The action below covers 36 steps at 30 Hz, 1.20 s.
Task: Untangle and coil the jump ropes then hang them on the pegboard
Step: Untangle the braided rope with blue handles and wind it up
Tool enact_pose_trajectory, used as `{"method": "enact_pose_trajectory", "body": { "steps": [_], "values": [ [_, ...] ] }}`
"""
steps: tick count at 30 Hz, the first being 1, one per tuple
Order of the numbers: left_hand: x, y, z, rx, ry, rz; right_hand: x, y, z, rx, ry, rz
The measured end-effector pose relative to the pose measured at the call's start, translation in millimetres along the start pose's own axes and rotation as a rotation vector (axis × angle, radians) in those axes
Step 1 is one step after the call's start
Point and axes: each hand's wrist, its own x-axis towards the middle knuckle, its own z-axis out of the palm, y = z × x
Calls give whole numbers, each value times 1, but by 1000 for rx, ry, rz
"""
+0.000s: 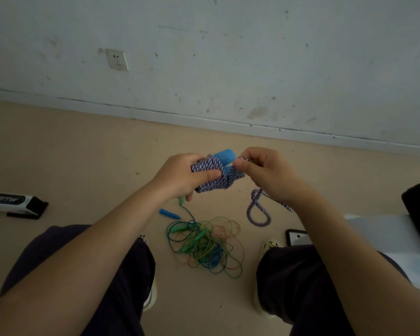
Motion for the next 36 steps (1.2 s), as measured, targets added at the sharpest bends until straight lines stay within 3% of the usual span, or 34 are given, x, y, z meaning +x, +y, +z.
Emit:
{"method": "enact_pose_trajectory", "body": {
  "steps": [6, 18, 22, 27, 36],
  "values": [
    [-5, 7, 5, 52, -147, 74, 5, 7, 2, -144, 26, -130],
    [-21, 19, 7, 5, -328, 165, 15, 22, 5, -134, 21, -96],
    [-19, 17, 6, 36, -284, 135, 16, 25, 9, -171, 52, -91],
    [-19, 17, 6, 44, -233, 116, 15, 21, 17, -290, 243, -236],
    [-17, 18, 2, -55, -106, 74, 7, 10, 15, 124, 52, -17]
  ]
}}
